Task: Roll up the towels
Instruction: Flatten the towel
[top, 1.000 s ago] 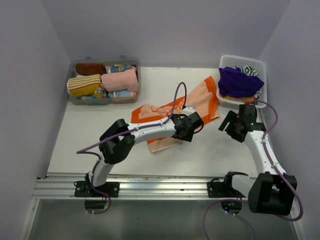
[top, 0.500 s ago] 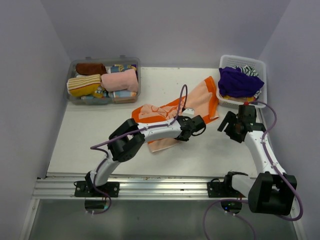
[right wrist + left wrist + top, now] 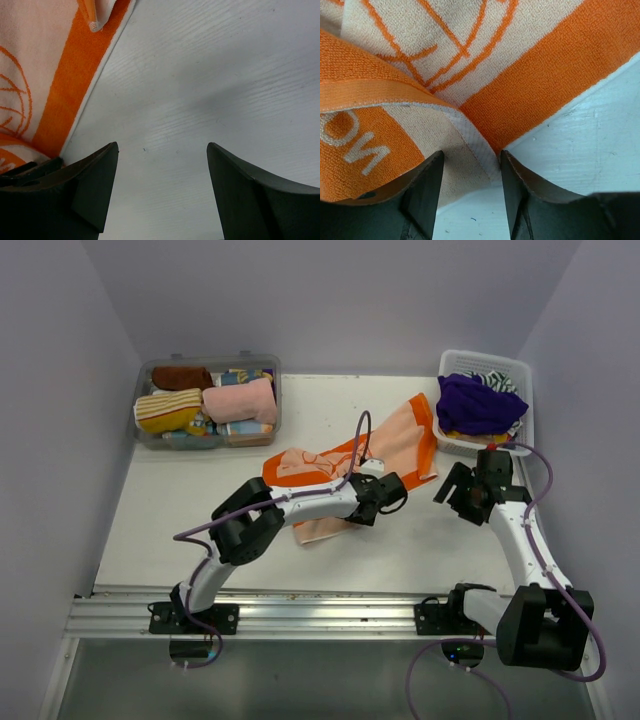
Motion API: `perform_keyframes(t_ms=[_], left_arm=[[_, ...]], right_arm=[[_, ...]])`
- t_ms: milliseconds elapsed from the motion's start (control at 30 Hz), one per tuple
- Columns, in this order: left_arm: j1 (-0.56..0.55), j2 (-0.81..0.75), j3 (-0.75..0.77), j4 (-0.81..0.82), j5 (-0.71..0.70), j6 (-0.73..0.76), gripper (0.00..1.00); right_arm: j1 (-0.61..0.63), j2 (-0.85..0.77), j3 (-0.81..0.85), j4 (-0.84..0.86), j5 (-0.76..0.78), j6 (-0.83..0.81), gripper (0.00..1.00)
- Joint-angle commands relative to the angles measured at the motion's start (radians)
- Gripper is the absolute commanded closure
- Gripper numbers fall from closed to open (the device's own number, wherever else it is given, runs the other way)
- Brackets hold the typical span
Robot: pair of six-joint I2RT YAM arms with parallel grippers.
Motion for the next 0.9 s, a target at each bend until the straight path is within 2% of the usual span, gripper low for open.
perform_keyframes(t_ms=[0, 167, 233, 367, 467, 733, 867], left_arm=[[0.001, -0.059, -0.019, 0.000, -0.002, 0.002, 0.47], [0.000, -0.065, -0.042, 0.006, 0.022, -0.004, 0.58], [-0.003, -0.075, -0.054, 0.003, 0.019, -0.007, 0.58], [-0.014, -0.096, -0.061, -0.014, -0.015, -0.009, 0.40], [-0.019, -0.099, -0.063, -0.010, -0.019, -0.006, 0.40], [-0.032, -0.084, -0.060, -0.026, -0.018, -0.007, 0.60], [-0.032, -0.101, -0.062, -0.030, -0.032, -0.012, 0.76]], right_arm=[[0.001, -0.015, -0.001, 0.017, -0.027, -0.010, 0.25], [0.001, -0.015, -0.001, 0.019, -0.027, -0.009, 0.25], [0.001, -0.015, -0.001, 0.019, -0.031, -0.009, 0.25], [0.001, -0.007, -0.006, 0.028, -0.036, -0.007, 0.25], [0.001, -0.001, 0.000, 0.023, -0.038, -0.007, 0.25], [0.001, -0.004, -0.010, 0.036, -0.042, -0.003, 0.25], [0.001, -0.001, -0.006, 0.039, -0.047, -0.003, 0.25]])
